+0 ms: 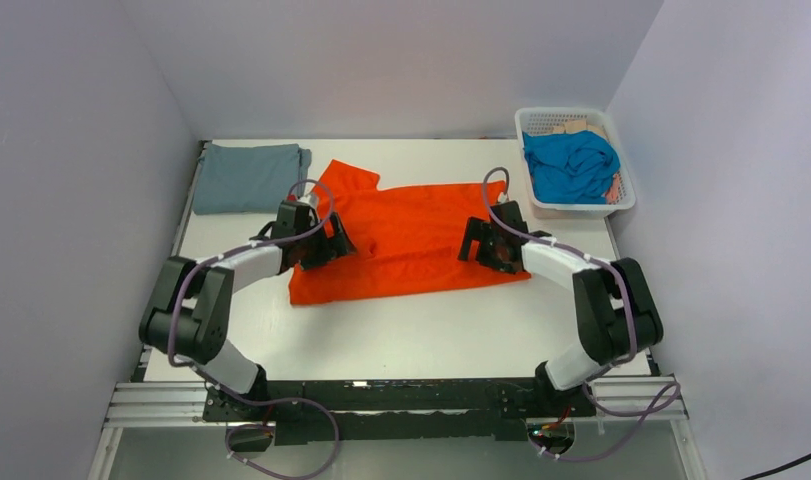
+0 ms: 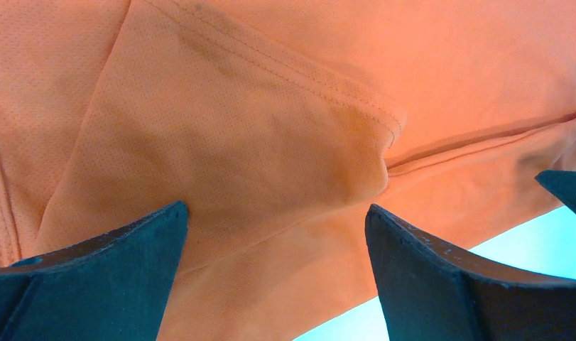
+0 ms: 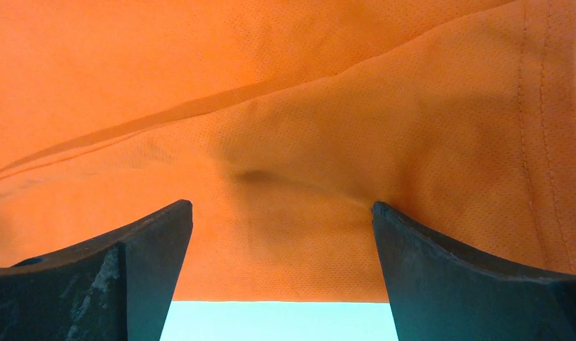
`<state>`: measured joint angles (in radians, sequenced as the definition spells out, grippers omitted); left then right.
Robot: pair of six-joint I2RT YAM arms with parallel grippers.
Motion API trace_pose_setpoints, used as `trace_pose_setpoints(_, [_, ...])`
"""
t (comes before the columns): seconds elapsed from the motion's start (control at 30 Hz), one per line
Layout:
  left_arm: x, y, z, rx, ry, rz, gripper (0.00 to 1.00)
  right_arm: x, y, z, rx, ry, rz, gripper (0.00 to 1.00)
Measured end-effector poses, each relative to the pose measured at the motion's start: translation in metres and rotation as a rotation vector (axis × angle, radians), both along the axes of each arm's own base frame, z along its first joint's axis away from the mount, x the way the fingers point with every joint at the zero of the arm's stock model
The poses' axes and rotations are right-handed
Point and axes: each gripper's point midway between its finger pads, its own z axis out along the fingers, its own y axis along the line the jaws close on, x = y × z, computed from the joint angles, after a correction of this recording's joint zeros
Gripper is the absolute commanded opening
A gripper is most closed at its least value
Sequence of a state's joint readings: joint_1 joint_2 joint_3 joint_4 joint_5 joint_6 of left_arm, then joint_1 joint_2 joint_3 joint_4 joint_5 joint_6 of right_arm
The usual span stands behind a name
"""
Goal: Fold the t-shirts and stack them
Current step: Fold the flattened tshirt in 1/3 of the way, then grab the side of the flattened tshirt furthest away from the robot with both arms
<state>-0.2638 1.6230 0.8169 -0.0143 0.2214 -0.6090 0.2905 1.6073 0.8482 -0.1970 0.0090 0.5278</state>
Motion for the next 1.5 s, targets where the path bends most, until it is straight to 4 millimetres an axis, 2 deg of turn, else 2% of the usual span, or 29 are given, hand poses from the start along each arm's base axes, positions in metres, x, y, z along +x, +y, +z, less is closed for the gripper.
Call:
trace_pose_setpoints(0.17, [-0.05, 0.001, -0.001, 0.001, 0.019, -0.011, 0.99, -0.05, 0.0, 0.0, 0.016, 0.031, 0.02, 1.0])
trace_pose_setpoints(0.33, [-0.104, 0.005, -0.004, 0.026, 0.048, -0.001, 0.99, -0.11, 0.009, -0.001, 0.031, 0.089, 0.066, 1.0])
trace_pose_setpoints(0.43, [-0.127, 0.013, -0.004, 0.041, 0.069, 0.017, 0.99, -0.134, 0.008, 0.001, 0.052, 0.117, 0.052, 1.0])
trace_pose_setpoints(0.67, [-0.147, 0.026, -0.004, 0.071, 0.103, 0.04, 1.0, -0.16, 0.015, 0.012, 0.15, 0.121, 0.028, 1.0])
trace_pose_setpoints(0.87, [-0.152, 0.032, -0.001, 0.103, 0.112, 0.044, 0.99, -0.174, 0.016, 0.004, 0.165, 0.174, 0.027, 1.0])
trace_pose_setpoints(0.93, [-0.146, 0.032, 0.011, 0.105, 0.082, 0.045, 0.99, -0.175, 0.015, 0.005, 0.161, 0.176, 0.029, 1.0])
trace_pose_setpoints(1.03, [-0.122, 0.03, 0.045, 0.109, -0.017, 0.06, 0.99, -0.168, 0.014, 0.015, 0.147, 0.152, 0.033, 1.0])
trace_pose_setpoints(1.13, [-0.085, 0.03, 0.091, 0.131, -0.146, 0.091, 1.0, -0.141, 0.015, 0.044, 0.13, 0.045, 0.022, 1.0])
trace_pose_setpoints(1.23, [-0.043, 0.036, 0.123, 0.163, -0.226, 0.133, 0.99, -0.105, 0.016, 0.081, 0.112, -0.089, -0.008, 1.0])
trace_pose_setpoints(1.3, [-0.01, 0.043, 0.13, 0.201, -0.23, 0.157, 0.99, -0.084, 0.016, 0.097, 0.102, -0.147, -0.031, 1.0])
trace_pose_setpoints(1.37, [0.026, 0.049, 0.127, 0.242, -0.211, 0.167, 0.99, -0.062, 0.014, 0.107, 0.097, -0.189, -0.064, 1.0])
trace_pose_setpoints(1.5, [0.096, 0.053, 0.106, 0.315, -0.161, 0.154, 1.0, -0.034, -0.002, 0.101, 0.087, -0.192, -0.126, 1.0])
